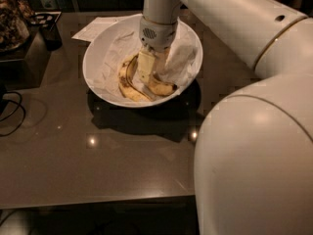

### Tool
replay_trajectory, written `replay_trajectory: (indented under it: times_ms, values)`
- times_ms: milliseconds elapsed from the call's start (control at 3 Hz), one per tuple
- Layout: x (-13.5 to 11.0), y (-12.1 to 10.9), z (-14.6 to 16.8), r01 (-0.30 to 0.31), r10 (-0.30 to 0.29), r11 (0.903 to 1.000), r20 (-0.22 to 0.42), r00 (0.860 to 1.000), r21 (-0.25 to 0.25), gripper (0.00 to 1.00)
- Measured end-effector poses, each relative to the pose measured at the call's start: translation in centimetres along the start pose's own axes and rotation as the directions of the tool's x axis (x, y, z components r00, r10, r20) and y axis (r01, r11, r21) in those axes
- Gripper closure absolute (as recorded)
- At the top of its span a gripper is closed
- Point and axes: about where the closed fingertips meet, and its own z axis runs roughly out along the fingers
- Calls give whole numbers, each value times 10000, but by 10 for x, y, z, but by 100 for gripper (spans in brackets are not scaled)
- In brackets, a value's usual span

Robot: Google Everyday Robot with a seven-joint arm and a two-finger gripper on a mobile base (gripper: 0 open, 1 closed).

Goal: Pick banana from white bowl

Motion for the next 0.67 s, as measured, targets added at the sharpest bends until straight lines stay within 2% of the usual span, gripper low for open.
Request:
replay_trajectory:
  times_ms: [667]
  values:
    - [-2,-5,9,-97,94,9997,-125,9999,-235,48]
